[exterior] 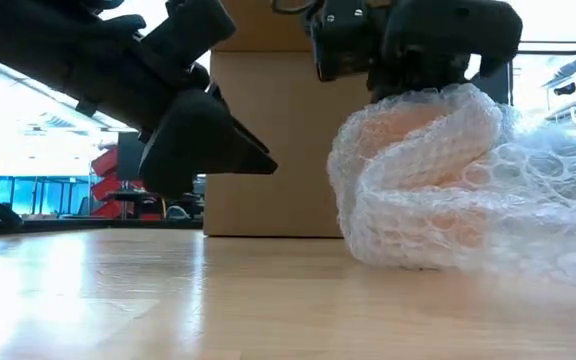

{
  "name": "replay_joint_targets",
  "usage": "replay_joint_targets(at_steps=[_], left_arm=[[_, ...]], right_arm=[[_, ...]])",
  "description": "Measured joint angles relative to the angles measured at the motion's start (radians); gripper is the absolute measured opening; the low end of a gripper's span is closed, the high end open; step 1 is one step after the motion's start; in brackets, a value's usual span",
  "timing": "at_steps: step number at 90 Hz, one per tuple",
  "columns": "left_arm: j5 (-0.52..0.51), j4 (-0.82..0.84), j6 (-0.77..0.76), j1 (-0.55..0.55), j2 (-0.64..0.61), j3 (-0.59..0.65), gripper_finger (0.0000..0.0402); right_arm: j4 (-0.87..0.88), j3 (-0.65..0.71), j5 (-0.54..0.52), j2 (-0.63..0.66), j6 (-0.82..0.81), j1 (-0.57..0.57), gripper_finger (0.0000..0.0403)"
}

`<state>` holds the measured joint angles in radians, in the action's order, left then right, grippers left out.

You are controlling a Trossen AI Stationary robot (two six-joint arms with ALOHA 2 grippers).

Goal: Wrap mug
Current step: Wrap the orange cup with the bubble wrap

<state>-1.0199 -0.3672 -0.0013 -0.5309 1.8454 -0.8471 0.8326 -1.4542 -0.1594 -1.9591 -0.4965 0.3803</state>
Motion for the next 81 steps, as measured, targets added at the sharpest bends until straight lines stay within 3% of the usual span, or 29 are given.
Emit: replay_joint_targets(at_steps=[22,37,53,81], left_arm=[[-0.109,-0.006,0.127,-0.002,-0.001,-0.002,0.0131],[-0.139,-0.006,0.13,-0.002,-0.001,-0.002,0.0131],[-0.138,-0.008,0.094,-0.002,-0.001,-0.002,0.0131],[-0.109,-0.015,0.065,-0.003,-0.002,-0.002,0.0131]], right_arm=[[0.138,-0.123,0.011,0.042,0.024,0.02,0.0],[0.216,-0.16,0.013,0.067,0.026,0.037,0.0],[0.154,-0.103,0.124,0.021,0.026,0.035,0.0],[0.07,-0.069,0.153,-0.068,0.113,-0.009,0.0]])
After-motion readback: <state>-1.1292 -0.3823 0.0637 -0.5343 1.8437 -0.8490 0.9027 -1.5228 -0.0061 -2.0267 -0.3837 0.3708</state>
